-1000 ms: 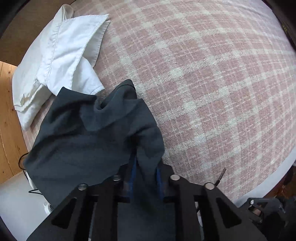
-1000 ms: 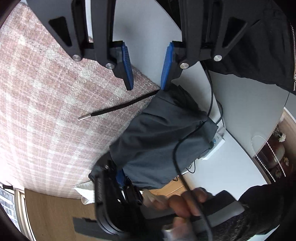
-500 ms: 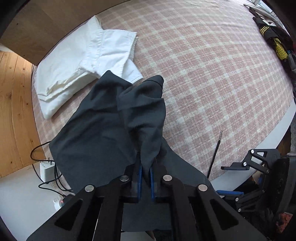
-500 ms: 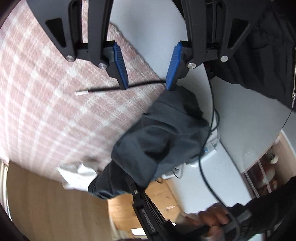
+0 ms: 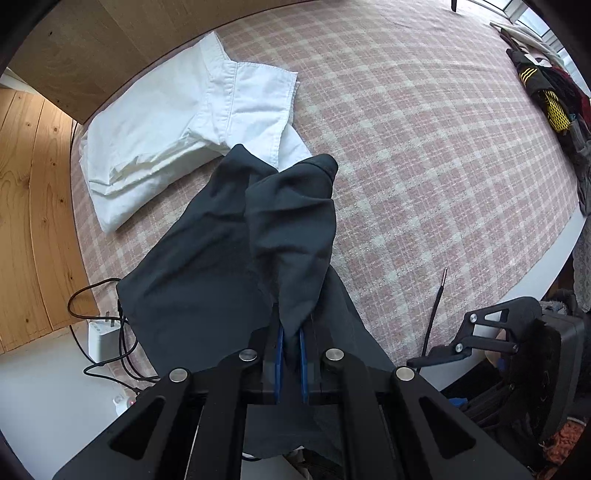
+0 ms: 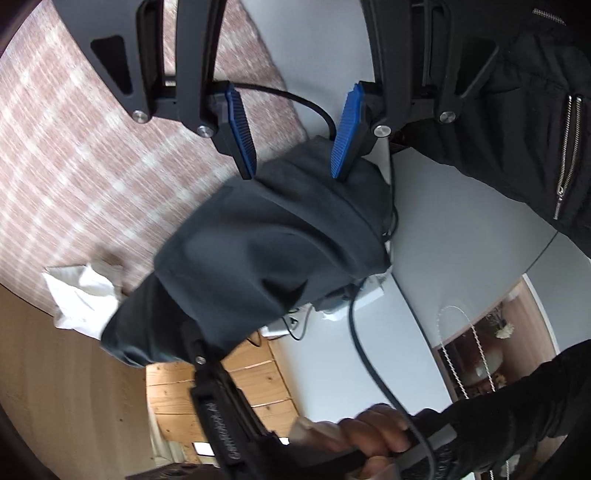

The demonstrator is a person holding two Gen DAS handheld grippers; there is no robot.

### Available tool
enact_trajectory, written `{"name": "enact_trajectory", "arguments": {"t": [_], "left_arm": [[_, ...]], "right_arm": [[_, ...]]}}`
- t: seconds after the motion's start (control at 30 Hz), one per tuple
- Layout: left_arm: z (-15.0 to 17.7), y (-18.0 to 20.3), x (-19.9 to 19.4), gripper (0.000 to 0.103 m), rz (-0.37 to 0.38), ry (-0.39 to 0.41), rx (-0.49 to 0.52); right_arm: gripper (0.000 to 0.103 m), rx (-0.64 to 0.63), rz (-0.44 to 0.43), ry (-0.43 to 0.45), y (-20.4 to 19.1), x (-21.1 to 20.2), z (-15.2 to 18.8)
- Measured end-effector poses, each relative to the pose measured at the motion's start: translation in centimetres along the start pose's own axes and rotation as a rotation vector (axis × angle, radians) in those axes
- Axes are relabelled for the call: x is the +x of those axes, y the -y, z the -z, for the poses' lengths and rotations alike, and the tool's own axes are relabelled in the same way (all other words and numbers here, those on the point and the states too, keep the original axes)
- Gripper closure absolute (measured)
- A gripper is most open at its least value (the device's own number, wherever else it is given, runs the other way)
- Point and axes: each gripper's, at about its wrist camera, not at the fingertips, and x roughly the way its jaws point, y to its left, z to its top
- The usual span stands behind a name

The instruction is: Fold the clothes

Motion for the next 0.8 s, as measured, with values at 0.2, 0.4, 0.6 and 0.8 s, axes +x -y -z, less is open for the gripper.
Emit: {"name": "enact_trajectory", "arguments": {"t": [0.2, 0.4, 0.6, 0.8], "left_arm": [[-0.8, -0.2, 0.5, 0.097, 0.01, -0.007, -0.028], [-1.6, -0.2, 1.0, 0.097, 0.02, -0.009, -0.039], [-2.4, 0.3, 0.9, 0.097, 0.028, 0.0, -0.02], [-3.0, 0.1, 0.7, 0.097, 0.029, 0.003, -0.023]], "right_arm": [[0.077, -0.019, -0.049, -0.009, -0.7, 2.0, -0.9], [0.102, -0.004, -0.114, -0.022, -1.5, 2.7, -0.9], [0.093, -0.012, 0.012, -0.02, -1.5, 0.2, 0.1], [0.056, -0.07, 0.103, 0.02, -0.2, -1.5, -1.1]]}}
